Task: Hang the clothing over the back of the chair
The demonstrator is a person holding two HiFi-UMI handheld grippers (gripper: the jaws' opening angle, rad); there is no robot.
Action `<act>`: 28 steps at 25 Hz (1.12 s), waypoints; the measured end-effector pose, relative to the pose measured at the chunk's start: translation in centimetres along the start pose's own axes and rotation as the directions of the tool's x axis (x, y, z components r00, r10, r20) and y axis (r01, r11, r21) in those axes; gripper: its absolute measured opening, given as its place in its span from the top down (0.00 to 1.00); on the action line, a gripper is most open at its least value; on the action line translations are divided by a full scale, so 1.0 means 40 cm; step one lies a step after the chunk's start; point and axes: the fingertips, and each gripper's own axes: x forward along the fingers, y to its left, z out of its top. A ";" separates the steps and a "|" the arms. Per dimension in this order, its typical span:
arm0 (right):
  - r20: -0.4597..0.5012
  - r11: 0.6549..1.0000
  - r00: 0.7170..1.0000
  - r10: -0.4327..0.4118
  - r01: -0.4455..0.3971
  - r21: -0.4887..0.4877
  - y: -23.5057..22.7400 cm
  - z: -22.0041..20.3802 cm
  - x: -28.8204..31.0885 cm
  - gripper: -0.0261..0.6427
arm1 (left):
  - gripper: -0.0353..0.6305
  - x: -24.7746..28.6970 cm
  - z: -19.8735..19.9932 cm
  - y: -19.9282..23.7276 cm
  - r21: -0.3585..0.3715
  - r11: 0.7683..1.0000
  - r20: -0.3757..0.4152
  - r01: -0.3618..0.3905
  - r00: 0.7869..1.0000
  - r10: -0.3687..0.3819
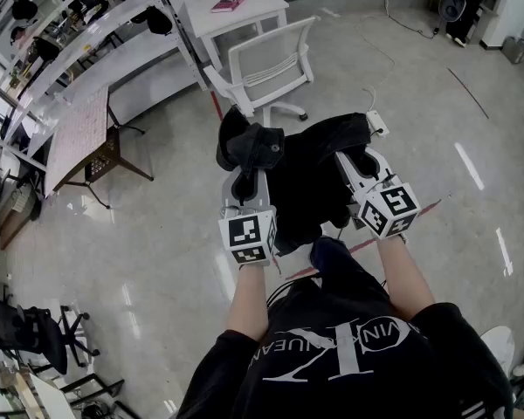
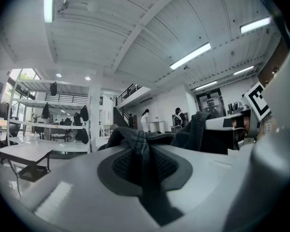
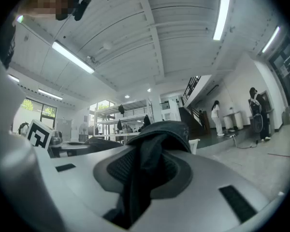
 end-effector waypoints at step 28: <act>-0.051 0.999 0.998 0.043 -0.042 0.015 -0.293 -0.022 0.328 0.82 | 0.86 0.414 -0.027 0.071 -0.014 0.999 -0.070 -0.047 0.997 0.046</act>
